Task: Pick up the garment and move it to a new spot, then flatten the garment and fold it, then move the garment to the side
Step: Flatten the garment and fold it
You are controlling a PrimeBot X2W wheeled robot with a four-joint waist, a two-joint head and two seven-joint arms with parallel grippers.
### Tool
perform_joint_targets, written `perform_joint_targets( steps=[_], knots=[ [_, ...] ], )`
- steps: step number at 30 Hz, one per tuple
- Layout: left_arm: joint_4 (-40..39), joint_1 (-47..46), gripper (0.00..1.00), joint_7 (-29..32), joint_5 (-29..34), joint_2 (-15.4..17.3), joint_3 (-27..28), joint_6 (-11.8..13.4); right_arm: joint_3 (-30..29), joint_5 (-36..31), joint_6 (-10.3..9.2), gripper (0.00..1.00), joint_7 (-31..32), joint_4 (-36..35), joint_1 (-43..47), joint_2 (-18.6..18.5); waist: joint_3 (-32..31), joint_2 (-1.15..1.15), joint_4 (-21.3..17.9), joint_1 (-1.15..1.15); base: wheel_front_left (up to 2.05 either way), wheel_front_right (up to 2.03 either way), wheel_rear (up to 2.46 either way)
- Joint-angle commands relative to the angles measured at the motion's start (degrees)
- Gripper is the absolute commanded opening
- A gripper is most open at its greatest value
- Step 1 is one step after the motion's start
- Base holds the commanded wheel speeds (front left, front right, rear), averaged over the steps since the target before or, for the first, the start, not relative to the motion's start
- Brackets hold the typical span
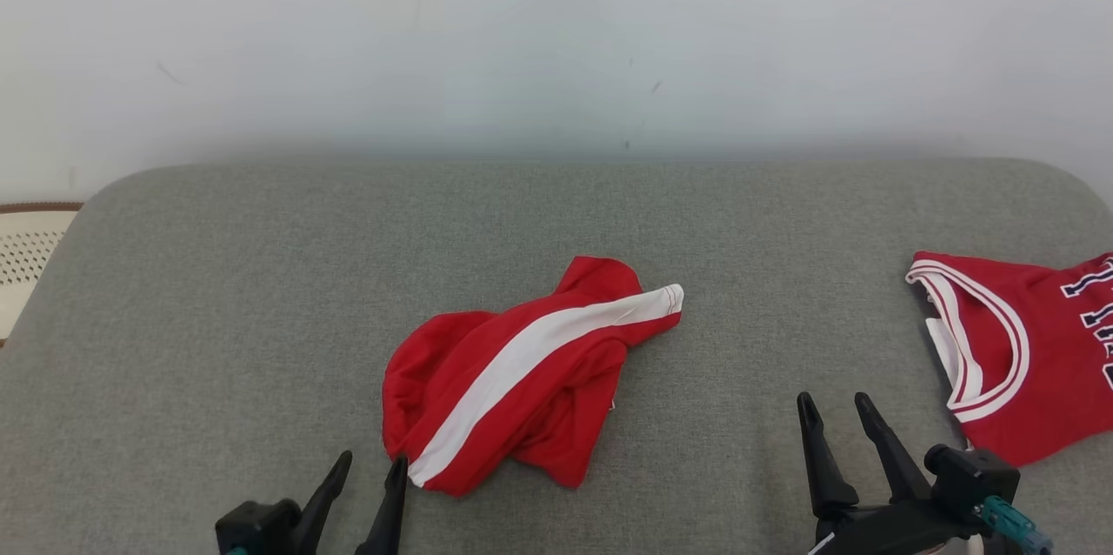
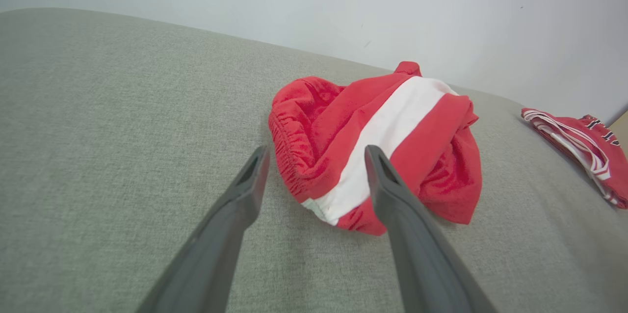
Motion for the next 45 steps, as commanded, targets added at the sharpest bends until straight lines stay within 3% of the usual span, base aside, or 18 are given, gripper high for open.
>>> perform_joint_targets(
  steps=[1, 6, 20, 40, 42, 43, 45],
  knots=[
    [0.13, 1.69, 1.0, -0.04, 0.35, -0.19, 0.77, 0.0, -0.16, 0.2, -0.01, 1.0, -0.03, 0.23, 0.71, 0.21, -0.43, 0.0, -0.15, 0.0, 0.0, 0.0, 0.0],
    [1.45, 3.33, 1.0, -0.04, -0.16, -0.94, 2.5, 0.0, -0.44, 0.0, -0.01, 1.0, -0.03, 0.01, 1.12, 0.23, -0.72, 0.0, -0.67, 0.0, 0.0, 0.0, 0.0],
    [4.85, 1.94, 1.0, -0.04, -12.42, -1.71, -0.94, 0.0, 0.13, -0.19, -0.01, 1.0, -0.03, -0.44, 0.07, -0.71, 1.79, 0.0, -3.78, 0.0, 0.0, 0.0, 0.0],
    [7.35, -2.83, 1.0, -0.04, -21.48, -1.13, -2.65, 0.0, 0.31, -0.45, -0.01, 1.0, -0.03, -1.31, -2.36, -0.8, 4.96, 0.0, -5.89, 0.0, 0.0, 0.0, 0.0],
    [7.39, -3.98, 0.17, -0.04, -21.63, -0.55, -3.25, 0.0, 0.51, -0.43, -0.01, 1.0, -0.03, -1.2, -3.0, -0.79, 5.41, 0.0, -5.71, 0.0, 0.0, 0.0, 0.0],
    [7.55, -4.37, 0.0, -0.04, -21.1, -0.29, -3.79, 0.0, 0.73, -0.44, -0.01, 1.0, -0.03, -0.9, -3.3, -0.83, 5.61, 0.0, -5.6, 0.0, 0.0, 0.0, 0.0],
    [7.56, -4.98, 0.0, -0.04, -20.6, -0.04, -3.94, -0.01, 0.8, -0.2, -0.01, 1.0, -0.03, -0.18, -4.35, -0.94, 6.11, 0.0, -5.19, 0.0, 0.0, 0.0, 0.0]
  ],
)
